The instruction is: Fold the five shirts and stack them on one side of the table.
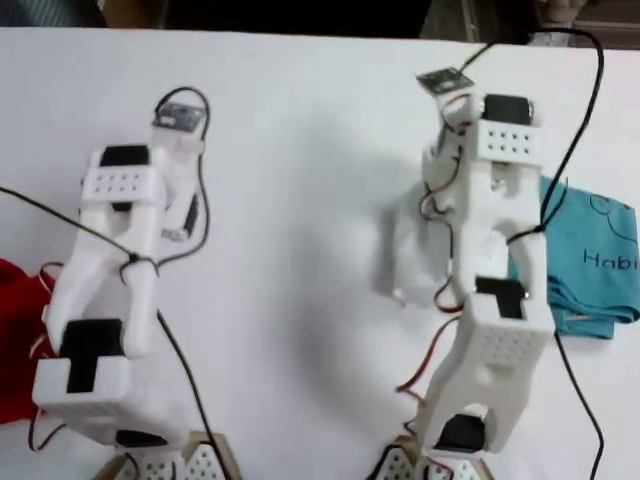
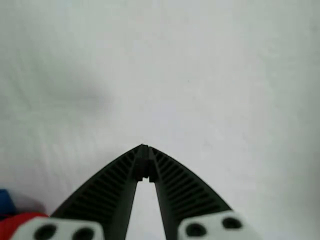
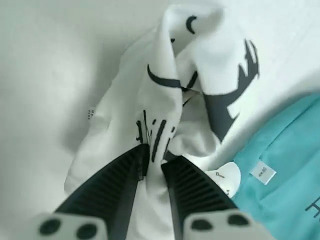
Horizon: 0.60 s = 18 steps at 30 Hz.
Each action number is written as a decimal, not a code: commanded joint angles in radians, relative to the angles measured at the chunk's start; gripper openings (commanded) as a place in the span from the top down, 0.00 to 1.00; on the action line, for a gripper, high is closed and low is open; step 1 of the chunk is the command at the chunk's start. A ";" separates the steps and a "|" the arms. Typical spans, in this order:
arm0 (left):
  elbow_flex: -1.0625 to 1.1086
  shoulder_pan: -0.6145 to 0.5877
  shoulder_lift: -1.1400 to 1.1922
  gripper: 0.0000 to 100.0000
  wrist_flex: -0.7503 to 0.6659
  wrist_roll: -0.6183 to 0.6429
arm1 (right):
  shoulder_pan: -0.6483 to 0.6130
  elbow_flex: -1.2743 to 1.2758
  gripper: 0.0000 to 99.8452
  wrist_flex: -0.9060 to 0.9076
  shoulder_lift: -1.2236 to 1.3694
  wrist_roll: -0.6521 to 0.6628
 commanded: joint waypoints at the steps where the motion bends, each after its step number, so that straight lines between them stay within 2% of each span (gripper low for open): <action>1: -0.012 0.006 -0.061 0.97 -0.011 0.009 | -0.021 -0.015 0.98 0.002 -0.130 -0.012; 7: -0.013 0.006 -0.061 0.97 -0.011 0.008 | 0.035 -0.009 0.98 0.002 -0.245 -0.006; 18: -0.013 0.011 -0.061 0.97 -0.011 0.008 | 0.242 -0.008 0.98 0.001 -0.266 -0.002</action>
